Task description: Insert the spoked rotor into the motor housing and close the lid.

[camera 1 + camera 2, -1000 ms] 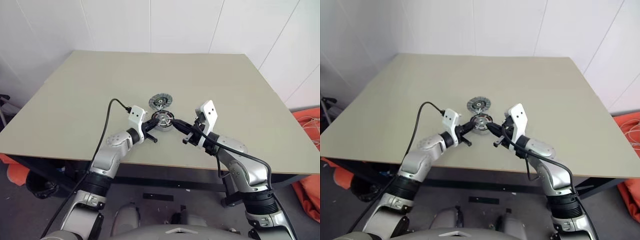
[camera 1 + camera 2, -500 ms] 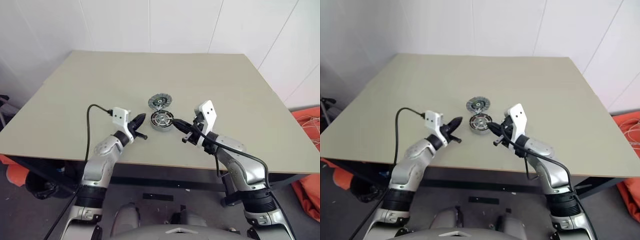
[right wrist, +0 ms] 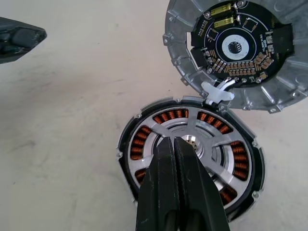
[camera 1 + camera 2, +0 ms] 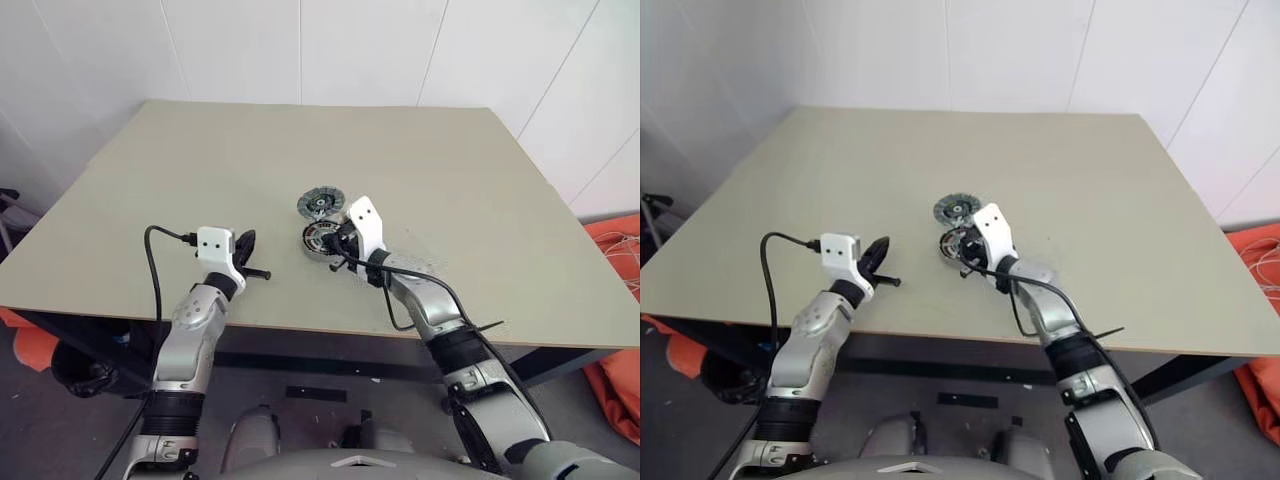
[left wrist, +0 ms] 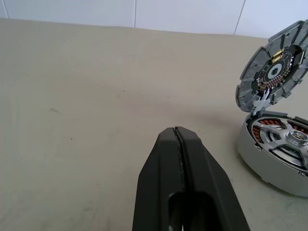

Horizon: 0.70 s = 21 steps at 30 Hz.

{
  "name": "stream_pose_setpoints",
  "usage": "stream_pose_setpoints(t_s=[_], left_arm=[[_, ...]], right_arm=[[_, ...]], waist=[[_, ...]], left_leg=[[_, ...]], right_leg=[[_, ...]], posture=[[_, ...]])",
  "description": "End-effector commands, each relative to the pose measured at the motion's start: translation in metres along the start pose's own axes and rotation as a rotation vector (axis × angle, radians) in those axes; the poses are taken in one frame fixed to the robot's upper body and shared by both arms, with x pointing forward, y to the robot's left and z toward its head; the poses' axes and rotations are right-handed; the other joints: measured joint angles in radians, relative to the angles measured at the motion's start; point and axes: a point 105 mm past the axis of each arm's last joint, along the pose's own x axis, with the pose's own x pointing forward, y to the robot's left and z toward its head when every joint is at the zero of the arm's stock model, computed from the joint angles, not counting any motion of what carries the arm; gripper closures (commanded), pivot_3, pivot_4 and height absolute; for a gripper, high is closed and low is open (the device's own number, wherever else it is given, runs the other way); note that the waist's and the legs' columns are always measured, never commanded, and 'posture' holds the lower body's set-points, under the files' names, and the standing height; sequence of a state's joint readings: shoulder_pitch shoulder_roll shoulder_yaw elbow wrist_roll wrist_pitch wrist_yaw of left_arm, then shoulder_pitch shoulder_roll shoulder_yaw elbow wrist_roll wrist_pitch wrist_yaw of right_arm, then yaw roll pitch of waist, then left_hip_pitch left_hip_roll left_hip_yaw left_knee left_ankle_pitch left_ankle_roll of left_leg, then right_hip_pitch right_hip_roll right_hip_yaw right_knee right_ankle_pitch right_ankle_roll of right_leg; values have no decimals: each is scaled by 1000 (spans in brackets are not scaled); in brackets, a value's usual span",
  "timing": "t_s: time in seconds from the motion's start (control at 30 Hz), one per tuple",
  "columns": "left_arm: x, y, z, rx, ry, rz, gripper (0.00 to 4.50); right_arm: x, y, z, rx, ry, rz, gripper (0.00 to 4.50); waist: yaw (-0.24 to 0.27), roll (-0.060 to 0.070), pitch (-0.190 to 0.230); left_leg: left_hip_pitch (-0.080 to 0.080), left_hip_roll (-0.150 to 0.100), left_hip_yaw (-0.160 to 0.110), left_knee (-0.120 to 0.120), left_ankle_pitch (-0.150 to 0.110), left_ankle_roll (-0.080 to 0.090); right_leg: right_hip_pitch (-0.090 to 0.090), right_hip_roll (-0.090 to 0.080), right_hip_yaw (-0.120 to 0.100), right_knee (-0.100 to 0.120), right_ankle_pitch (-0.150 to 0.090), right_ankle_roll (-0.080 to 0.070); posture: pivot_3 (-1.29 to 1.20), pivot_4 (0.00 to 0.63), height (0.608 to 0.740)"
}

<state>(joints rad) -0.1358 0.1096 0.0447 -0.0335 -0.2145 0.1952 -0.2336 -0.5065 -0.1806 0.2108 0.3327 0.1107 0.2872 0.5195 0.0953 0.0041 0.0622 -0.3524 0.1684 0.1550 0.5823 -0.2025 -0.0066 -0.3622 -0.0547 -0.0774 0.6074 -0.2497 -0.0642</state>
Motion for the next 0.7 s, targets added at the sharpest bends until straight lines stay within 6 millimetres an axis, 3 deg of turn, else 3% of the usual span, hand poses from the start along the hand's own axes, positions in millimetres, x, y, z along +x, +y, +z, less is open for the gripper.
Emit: stream_pose_setpoints(t_s=[0.03, 0.23, 0.57, 0.7], left_arm=[[1, -2, 17, 17, -66, -6, 4476], [2, -7, 16, 4, -61, -22, 4476], [4, -13, 15, -12, -49, -42, 4476], [5, -14, 14, -14, -45, -45, 4476]], right_arm=[[7, -6, 20, -46, -57, -16, 4500], [15, -9, 21, -57, -54, -29, 4500], [14, -6, 0, -55, 24, -4, 4500], [10, -4, 16, -75, -31, 22, 4500]], waist=[[-2, 0, 0], [-2, 0, 0], [-2, 0, 0], [-1, 0, 0]], left_leg=[[0, 0, 0, 0, 0, 0], [0, 0, 0, 0, 0, 0], [1, 0, 0, 0, 0, 0], [2, 0, 0, 0, -1, 1]], right_leg=[[0, 0, 0, 0, 0, 0], [0, 0, 0, 1, 0, -1], [0, 0, 0, 1, 0, -1], [1, 0, 0, 1, 0, -1]], posture=[[0, 0, 740], [0, 0, 740], [0, 0, 740], [0, 0, 740]])
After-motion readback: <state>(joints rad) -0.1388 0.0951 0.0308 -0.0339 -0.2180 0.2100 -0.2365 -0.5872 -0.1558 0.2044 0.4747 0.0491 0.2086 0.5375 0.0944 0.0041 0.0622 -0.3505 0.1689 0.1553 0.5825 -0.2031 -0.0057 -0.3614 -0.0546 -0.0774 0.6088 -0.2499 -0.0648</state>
